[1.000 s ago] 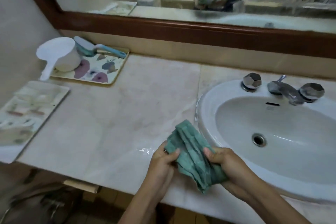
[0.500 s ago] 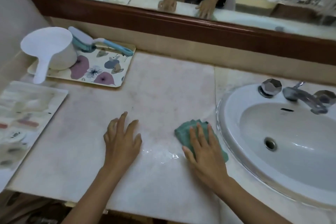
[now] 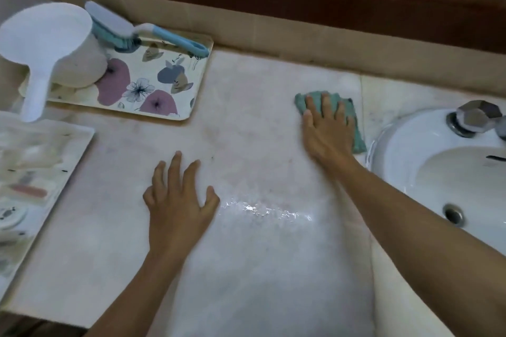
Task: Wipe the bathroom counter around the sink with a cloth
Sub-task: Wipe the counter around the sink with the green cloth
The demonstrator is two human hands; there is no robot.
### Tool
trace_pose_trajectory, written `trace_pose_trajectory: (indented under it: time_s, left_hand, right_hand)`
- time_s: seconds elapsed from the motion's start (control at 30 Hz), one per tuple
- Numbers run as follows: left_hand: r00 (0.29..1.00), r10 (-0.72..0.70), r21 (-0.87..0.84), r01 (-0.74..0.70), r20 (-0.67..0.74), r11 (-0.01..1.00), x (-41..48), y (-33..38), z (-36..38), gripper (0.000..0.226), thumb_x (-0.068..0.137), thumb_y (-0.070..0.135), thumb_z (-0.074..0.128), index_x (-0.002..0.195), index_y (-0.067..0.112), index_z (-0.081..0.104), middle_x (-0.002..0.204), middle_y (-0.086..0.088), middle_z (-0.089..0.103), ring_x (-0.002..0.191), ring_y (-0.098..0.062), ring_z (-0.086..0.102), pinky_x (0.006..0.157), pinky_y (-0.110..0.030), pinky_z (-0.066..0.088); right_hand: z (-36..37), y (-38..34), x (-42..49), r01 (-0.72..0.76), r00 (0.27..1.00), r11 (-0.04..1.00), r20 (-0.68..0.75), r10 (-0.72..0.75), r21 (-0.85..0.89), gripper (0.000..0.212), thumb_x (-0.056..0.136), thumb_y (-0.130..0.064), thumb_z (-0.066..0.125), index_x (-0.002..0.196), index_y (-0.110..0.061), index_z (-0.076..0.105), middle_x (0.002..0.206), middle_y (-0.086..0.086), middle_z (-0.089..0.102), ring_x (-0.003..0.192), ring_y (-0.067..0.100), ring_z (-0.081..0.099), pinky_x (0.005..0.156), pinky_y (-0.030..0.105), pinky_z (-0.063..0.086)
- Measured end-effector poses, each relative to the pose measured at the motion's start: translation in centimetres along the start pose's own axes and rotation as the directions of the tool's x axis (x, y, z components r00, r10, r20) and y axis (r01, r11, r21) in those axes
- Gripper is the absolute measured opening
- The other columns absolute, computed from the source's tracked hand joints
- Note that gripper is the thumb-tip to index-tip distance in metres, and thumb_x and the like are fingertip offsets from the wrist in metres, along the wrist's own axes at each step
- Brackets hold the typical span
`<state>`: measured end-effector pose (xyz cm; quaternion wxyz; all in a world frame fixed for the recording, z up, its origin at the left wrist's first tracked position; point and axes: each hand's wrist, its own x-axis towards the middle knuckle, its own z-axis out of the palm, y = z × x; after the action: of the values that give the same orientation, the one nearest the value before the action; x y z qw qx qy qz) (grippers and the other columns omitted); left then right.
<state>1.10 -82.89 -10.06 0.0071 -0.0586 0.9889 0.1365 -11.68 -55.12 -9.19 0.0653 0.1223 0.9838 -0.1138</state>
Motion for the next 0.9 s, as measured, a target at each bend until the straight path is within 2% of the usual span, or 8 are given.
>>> trace_pose_trajectory:
  time_s: [0.1, 0.23, 0.4, 0.53, 0.6, 0.7, 0.77, 0.9]
  left_hand:
    - [1.0, 0.005, -0.008, -0.005, -0.007, 1.0, 0.1, -0.1, 0.0, 0.061, 0.084, 0.053, 0.035, 0.139, 0.028, 0.043, 0.158, 0.001, 0.024, 0.144, -0.028, 0.016, 0.106, -0.053, 0.025]
    - [0.999, -0.004, -0.13, -0.001, -0.04, 0.991, -0.1, -0.4, -0.1, 0.054, 0.092, 0.047, 0.024, 0.137, 0.029, 0.047, 0.158, 0.005, 0.025, 0.145, -0.023, 0.015, 0.11, -0.051, 0.019]
    - [0.997, -0.033, -0.217, 0.019, -0.063, 0.976, -0.3, -0.2, -0.4, 0.054, 0.094, 0.045, 0.022, 0.135, 0.028, 0.052, 0.158, 0.006, 0.027, 0.145, -0.019, 0.015, 0.112, -0.048, 0.016]
    - [0.999, -0.006, -0.167, 0.0, -0.033, 0.986, -0.1, -0.4, -0.1, 0.059, 0.09, 0.052, 0.023, 0.137, 0.027, 0.049, 0.159, 0.007, 0.023, 0.146, -0.02, 0.011, 0.111, -0.051, 0.016]
    - [0.999, -0.012, -0.192, 0.005, -0.036, 0.981, 0.0, -0.5, -0.1, 0.059, 0.088, 0.054, 0.025, 0.136, 0.029, 0.05, 0.159, 0.009, 0.023, 0.146, -0.018, 0.011, 0.112, -0.05, 0.016]
    - [0.998, -0.016, -0.206, 0.002, -0.066, 0.979, -0.2, -0.4, -0.2, 0.059, 0.087, 0.053, 0.025, 0.133, 0.028, 0.053, 0.158, 0.007, 0.027, 0.145, -0.019, 0.015, 0.112, -0.049, 0.017]
    - [0.996, -0.015, -0.219, -0.004, -0.085, 0.976, -0.1, -0.2, -0.3, 0.059, 0.088, 0.052, 0.023, 0.132, 0.028, 0.055, 0.156, 0.006, 0.03, 0.144, -0.019, 0.017, 0.111, -0.048, 0.018]
    - [0.993, -0.046, -0.263, 0.015, -0.112, 0.965, -0.1, -0.5, -0.3, 0.059, 0.088, 0.046, 0.021, 0.129, 0.026, 0.059, 0.154, 0.007, 0.036, 0.143, -0.019, 0.023, 0.11, -0.046, 0.021]
  right_hand:
    - [1.1, -4.9, 1.2, 0.051, 0.999, 0.999, -0.01, -0.051, 0.006, 0.053, 0.1, -0.039, 0.019, 0.152, -0.033, 0.009, 0.162, -0.001, 0.001, 0.147, 0.035, -0.002, 0.117, 0.054, 0.0]
    - [4.3, -8.4, -9.8, 0.33, 0.944, 0.943, 0.001, -0.331, 0.05, 0.054, 0.098, -0.041, 0.023, 0.152, -0.033, 0.017, 0.162, -0.001, 0.004, 0.147, 0.033, -0.003, 0.117, 0.053, 0.002]
    - [3.6, 0.3, -19.8, 0.622, 0.782, 0.782, 0.091, -0.617, -0.043, 0.054, 0.095, -0.045, 0.032, 0.148, -0.04, 0.025, 0.161, -0.005, 0.014, 0.147, 0.031, 0.012, 0.113, 0.05, 0.015]
    - [1.8, 4.9, -11.8, 0.479, 0.878, 0.875, 0.044, -0.477, -0.068, 0.054, 0.095, -0.048, 0.025, 0.149, -0.045, 0.02, 0.161, -0.009, 0.01, 0.149, 0.023, 0.006, 0.115, 0.05, 0.017]
    - [0.9, 3.1, -6.1, 0.287, 0.958, 0.958, -0.007, -0.287, -0.016, 0.052, 0.097, -0.046, 0.022, 0.149, -0.046, 0.015, 0.161, -0.011, 0.004, 0.149, 0.021, 0.0, 0.118, 0.047, 0.009]
    - [0.9, -2.3, -1.1, 0.124, 0.992, 0.991, -0.011, -0.124, 0.052, 0.053, 0.099, -0.043, 0.021, 0.151, -0.039, 0.013, 0.162, -0.005, 0.002, 0.148, 0.028, -0.003, 0.118, 0.049, 0.002]
    - [2.0, -6.3, -2.4, 0.152, 0.988, 0.985, 0.0, -0.152, 0.078, 0.055, 0.098, -0.04, 0.021, 0.152, -0.035, 0.011, 0.162, -0.002, -0.001, 0.147, 0.031, -0.005, 0.117, 0.051, 0.001]
    - [5.0, -9.4, -15.3, 0.494, 0.867, 0.864, 0.012, -0.497, 0.097, 0.059, 0.092, -0.037, 0.033, 0.15, -0.033, 0.024, 0.162, 0.0, 0.007, 0.148, 0.031, -0.002, 0.117, 0.054, 0.008]
